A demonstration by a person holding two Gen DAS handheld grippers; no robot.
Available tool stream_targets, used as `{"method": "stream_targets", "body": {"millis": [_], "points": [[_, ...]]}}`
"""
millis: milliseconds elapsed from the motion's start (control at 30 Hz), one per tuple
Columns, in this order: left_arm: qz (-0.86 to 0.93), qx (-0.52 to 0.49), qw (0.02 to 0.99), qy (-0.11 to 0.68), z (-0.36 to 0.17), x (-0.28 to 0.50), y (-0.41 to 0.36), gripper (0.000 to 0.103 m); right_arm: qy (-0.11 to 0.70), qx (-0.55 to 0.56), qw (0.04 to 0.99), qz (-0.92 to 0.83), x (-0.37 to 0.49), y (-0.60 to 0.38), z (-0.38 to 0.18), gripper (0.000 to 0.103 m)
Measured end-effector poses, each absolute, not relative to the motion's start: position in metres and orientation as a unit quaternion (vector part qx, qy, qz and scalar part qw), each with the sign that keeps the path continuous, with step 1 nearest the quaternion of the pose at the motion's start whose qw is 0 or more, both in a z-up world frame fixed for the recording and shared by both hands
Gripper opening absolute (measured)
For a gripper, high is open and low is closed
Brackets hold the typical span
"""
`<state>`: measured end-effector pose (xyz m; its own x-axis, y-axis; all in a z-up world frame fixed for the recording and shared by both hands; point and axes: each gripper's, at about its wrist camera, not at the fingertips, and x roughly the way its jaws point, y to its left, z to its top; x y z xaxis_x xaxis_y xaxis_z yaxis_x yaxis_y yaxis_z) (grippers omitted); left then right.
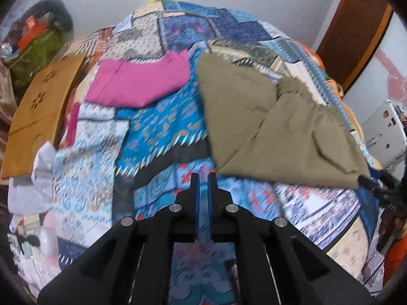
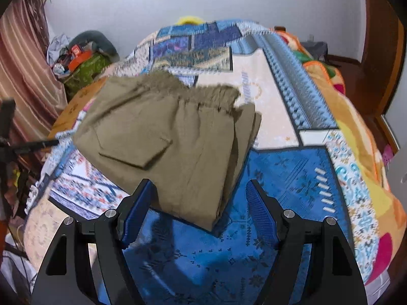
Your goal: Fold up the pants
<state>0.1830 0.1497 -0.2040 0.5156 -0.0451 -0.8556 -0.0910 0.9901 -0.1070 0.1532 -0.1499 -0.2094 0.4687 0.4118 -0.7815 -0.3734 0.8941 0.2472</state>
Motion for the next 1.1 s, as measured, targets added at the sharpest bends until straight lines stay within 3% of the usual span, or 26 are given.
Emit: {"method": "stream_targets", "body": {"millis": [200, 300, 400, 467, 667, 733, 867, 1100], "points": [[-0.030, -0.058, 0.868, 0.493, -0.203, 0.216, 0.113, 0.013, 0.460, 0.001, 0.862, 0.213, 0.163, -0.157, -0.218, 0.071], [-0.051, -0.051, 0.867, 0.494, -0.202, 0.228, 0.095, 0.013, 0.463, -0.023, 0.866, 0.187, 0.172, -0.162, -0.215, 0.060], [-0.072, -0.028, 0.868, 0.490, -0.199, 0.242, 0.070, 0.023, 0.460, 0.000, 0.863, 0.208, 0.179, -0.165, -0.201, 0.060], [-0.085, -0.011, 0.871, 0.483, -0.197, 0.251, 0.053, 0.035, 0.450, 0.015, 0.865, 0.223, 0.183, -0.161, -0.191, 0.060], [-0.102, 0.024, 0.867, 0.487, -0.207, 0.281, 0.021, 0.037, 0.429, 0.028, 0.864, 0.261, 0.204, -0.125, -0.182, 0.060], [-0.086, 0.041, 0.863, 0.496, -0.219, 0.289, 0.020, 0.037, 0.439, 0.017, 0.858, 0.267, 0.213, -0.113, -0.190, 0.060], [-0.080, 0.017, 0.851, 0.519, -0.241, 0.299, 0.038, 0.050, 0.478, -0.007, 0.833, 0.278, 0.221, -0.099, -0.220, 0.060], [-0.081, -0.017, 0.853, 0.516, -0.238, 0.287, 0.058, 0.051, 0.485, -0.009, 0.827, 0.284, 0.205, -0.121, -0.219, 0.060]]}}
